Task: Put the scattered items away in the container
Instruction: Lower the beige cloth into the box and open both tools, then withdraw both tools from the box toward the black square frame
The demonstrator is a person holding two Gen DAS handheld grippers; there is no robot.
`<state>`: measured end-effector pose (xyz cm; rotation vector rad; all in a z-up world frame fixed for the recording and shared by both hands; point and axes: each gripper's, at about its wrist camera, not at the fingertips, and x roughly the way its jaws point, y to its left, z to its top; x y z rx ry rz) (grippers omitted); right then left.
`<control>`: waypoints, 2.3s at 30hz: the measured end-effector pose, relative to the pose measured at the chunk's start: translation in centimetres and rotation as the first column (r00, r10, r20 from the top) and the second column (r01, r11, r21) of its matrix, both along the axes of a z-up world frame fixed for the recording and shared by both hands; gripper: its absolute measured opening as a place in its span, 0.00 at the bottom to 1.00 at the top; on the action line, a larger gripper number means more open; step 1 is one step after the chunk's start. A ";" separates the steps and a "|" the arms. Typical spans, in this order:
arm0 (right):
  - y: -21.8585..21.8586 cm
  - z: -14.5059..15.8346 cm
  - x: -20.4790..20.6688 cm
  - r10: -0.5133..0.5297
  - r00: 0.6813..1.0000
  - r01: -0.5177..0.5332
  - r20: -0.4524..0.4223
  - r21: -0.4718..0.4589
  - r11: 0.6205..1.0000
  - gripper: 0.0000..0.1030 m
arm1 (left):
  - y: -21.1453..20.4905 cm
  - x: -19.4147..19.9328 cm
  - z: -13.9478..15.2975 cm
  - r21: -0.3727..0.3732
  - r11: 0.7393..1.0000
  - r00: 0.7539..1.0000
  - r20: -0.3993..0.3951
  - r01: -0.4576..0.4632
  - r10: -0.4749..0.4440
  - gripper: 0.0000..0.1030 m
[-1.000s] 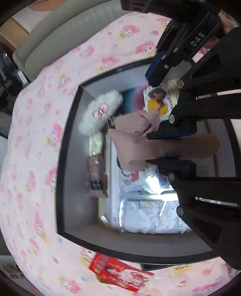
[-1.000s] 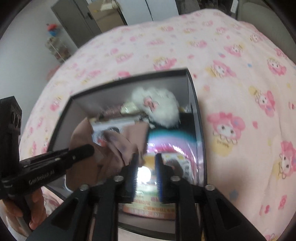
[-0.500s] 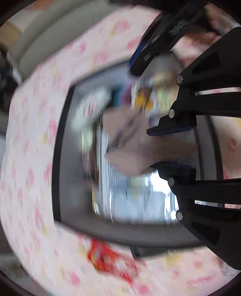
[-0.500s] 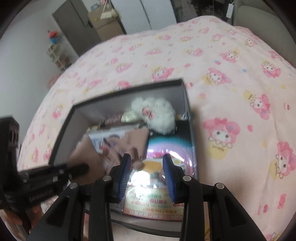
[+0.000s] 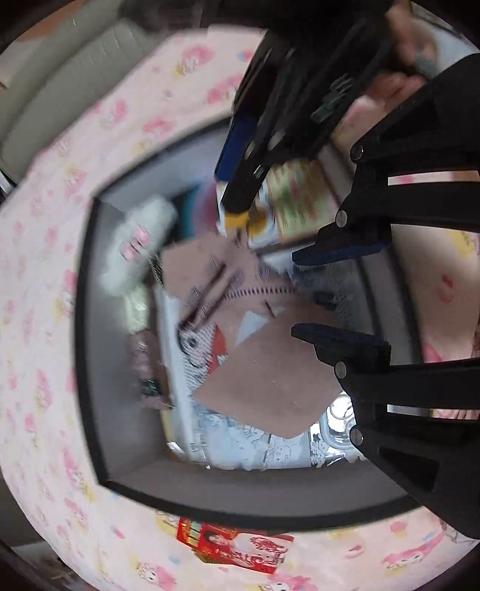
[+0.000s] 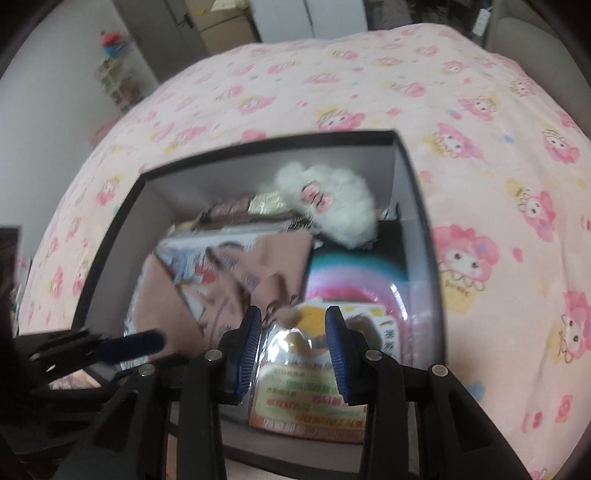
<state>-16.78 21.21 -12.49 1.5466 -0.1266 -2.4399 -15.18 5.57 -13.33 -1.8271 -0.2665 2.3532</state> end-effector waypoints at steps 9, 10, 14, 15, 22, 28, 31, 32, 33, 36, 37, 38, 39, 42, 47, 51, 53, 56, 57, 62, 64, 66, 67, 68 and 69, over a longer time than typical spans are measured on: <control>-1.0 -3.0 -1.3 -0.014 0.997 0.008 0.074 0.078 0.997 0.34 | -1.8 -2.6 -0.4 -0.010 0.989 0.989 0.020 -0.149 0.149 0.30; -1.0 -2.9 -1.3 -0.014 0.998 0.010 0.060 0.079 0.997 0.34 | -1.9 -2.2 0.2 0.012 0.989 0.989 0.004 -0.150 0.150 0.30; -0.5 -0.7 -1.4 -0.031 0.999 0.032 -0.036 0.028 0.999 0.35 | -1.4 -0.6 0.5 0.045 0.991 0.992 -0.002 -0.125 0.125 0.33; -0.4 -0.3 -1.4 -0.037 0.999 0.038 -0.040 0.037 0.999 0.38 | -1.3 -0.7 -0.2 0.031 0.992 0.993 0.020 -0.121 0.121 0.33; -0.3 -3.1 -2.1 -0.012 0.993 0.007 0.121 0.042 0.999 0.41 | -1.8 -2.7 -2.0 0.011 0.986 0.983 0.076 -0.167 0.165 0.34; 0.1 -2.8 -2.2 -0.021 0.994 0.017 0.110 0.033 0.999 0.42 | -1.7 -2.6 -0.7 0.013 0.983 0.983 0.016 -0.182 0.182 0.36; 0.5 -2.1 -1.9 -0.037 0.995 0.035 0.089 0.022 0.999 0.42 | -1.8 -1.1 0.9 0.077 0.983 0.985 -0.030 -0.165 0.168 0.42; 0.6 -1.6 -1.7 -0.050 0.996 0.049 0.074 0.026 0.998 0.42 | -1.8 -0.6 1.4 0.089 0.983 0.986 -0.041 -0.158 0.162 0.42; 0.7 -1.1 -1.3 -0.062 0.997 0.060 0.055 0.032 0.998 0.42 | -1.8 0.0 1.9 0.094 0.984 0.986 -0.056 -0.149 0.154 0.42; 0.8 0.7 0.2 -0.074 0.997 0.074 -0.003 0.032 0.997 0.48 | -1.4 2.1 3.8 0.118 0.986 0.987 -0.098 -0.118 0.130 0.42; 0.8 1.3 0.8 -0.074 0.997 0.074 -0.018 0.026 0.997 0.51 | -1.5 3.1 4.2 0.128 0.986 0.987 -0.109 -0.108 0.122 0.42; 0.8 1.9 1.3 -0.070 0.997 0.071 -0.032 0.022 0.997 0.52 | -1.9 3.4 4.5 0.134 0.986 0.987 -0.117 -0.098 0.114 0.42; 0.7 2.6 2.0 -0.061 0.997 0.062 -0.045 0.021 0.998 0.53 | -2.1 3.6 4.8 0.138 0.987 0.986 -0.127 -0.088 0.105 0.42; -0.1 4.3 4.1 -0.032 0.996 0.035 -0.079 0.037 0.999 0.53 | -2.5 5.3 6.4 0.135 0.989 0.983 -0.160 -0.065 0.087 0.42; -0.8 5.7 7.1 -0.028 0.991 0.033 -0.128 0.038 0.999 0.53 | -3.5 7.9 6.5 0.157 0.987 0.981 -0.183 -0.029 0.058 0.42; -2.3 5.0 9.1 -0.044 0.992 0.044 -0.121 -0.002 0.999 0.53 | -4.1 10.0 6.6 0.143 0.990 0.982 -0.185 -0.008 0.035 0.42; -2.8 5.1 10.3 -0.041 0.992 0.040 -0.116 -0.008 0.999 0.53 | -4.4 11.1 6.8 0.130 0.991 0.981 -0.190 0.002 0.023 0.42; -3.8 5.5 11.6 -0.039 0.991 0.043 -0.131 0.026 0.999 0.53 | -4.8 12.6 7.3 0.119 0.993 0.979 -0.204 0.012 0.012 0.42; -4.1 5.7 12.0 -0.037 0.990 0.042 -0.135 0.036 0.998 0.53 | -5.0 12.9 7.4 0.117 0.993 0.978 -0.209 0.014 0.011 0.42; -5.5 6.3 13.3 -0.031 0.990 0.037 -0.140 0.041 0.998 0.53 | -6.1 14.4 8.2 0.113 0.993 0.975 -0.224 0.022 0.004 0.42; -6.2 6.5 13.8 -0.023 0.989 0.031 -0.146 0.052 0.998 0.53 | -6.7 14.9 8.3 0.109 0.994 0.974 -0.227 0.022 0.004 0.42; -7.1 6.6 14.0 -0.015 0.989 0.024 -0.149 0.061 0.998 0.53 | -7.5 15.3 8.3 0.106 0.994 0.974 -0.226 0.015 0.010 0.42; -7.4 6.6 14.1 -0.012 0.989 0.021 -0.147 0.063 0.998 0.53 | -8.0 15.6 8.3 0.103 0.995 0.974 -0.225 0.010 0.013 0.42; -8.0 6.5 14.2 -0.007 0.990 0.016 -0.141 0.063 0.998 0.53 | -8.4 15.8 8.2 0.101 0.995 0.975 -0.224 0.005 0.017 0.42; -8.5 6.4 14.2 -0.003 0.991 0.011 -0.136 0.061 0.998 0.53 | -8.9 16.0 8.2 0.100 0.995 0.975 -0.222 -0.001 0.023 0.42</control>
